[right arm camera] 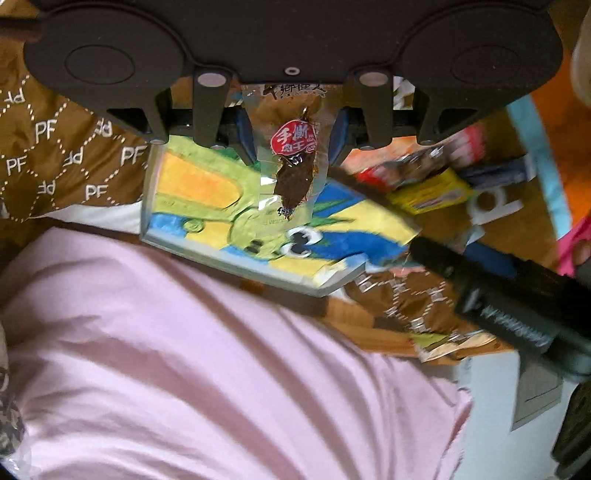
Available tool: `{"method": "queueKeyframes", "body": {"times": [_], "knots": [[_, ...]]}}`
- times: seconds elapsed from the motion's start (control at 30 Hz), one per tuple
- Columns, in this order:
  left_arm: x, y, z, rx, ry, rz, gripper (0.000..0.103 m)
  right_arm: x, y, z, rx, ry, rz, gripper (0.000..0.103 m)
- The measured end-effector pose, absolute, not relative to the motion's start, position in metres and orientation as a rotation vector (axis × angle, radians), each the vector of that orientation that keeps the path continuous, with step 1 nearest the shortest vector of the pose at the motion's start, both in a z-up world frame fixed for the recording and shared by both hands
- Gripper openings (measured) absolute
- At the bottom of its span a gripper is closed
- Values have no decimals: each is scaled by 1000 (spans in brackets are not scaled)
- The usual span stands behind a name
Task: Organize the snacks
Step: 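Carry the sausage pack with the left tool into the tray while the right tool carries the jerky packet there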
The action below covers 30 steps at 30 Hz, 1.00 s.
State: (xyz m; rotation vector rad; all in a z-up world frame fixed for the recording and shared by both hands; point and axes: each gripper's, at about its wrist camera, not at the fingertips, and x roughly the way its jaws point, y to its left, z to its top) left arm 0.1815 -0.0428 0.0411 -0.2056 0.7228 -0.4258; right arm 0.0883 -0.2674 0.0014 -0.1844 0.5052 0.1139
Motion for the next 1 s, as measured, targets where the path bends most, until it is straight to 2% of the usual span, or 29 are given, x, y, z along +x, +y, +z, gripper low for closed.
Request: {"method": "queueKeyframes", "body": {"times": [0.23, 0.43, 0.5, 0.73, 0.83, 0.93, 1.0], "knots": [[232, -65, 28, -226, 680, -448, 64, 134, -272, 6, -168, 466, 60, 45], [259, -69, 4, -252, 671, -430, 64, 167, -271, -13, -175, 490, 38, 45], [264, -70, -4, -238, 664, -409, 64, 177, -268, -19, -191, 498, 38, 25], [278, -80, -40, -209, 728, -398, 64, 210, -264, -45, -262, 563, 34, 24], [282, -83, -49, -174, 741, -393, 66, 211, -270, -49, -229, 574, 33, 27], [284, -84, -53, -164, 750, -401, 67, 210, -274, -45, -208, 559, 29, 42], [284, -84, -53, -164, 755, -405, 69, 208, -275, -42, -198, 548, 21, 49]]}}
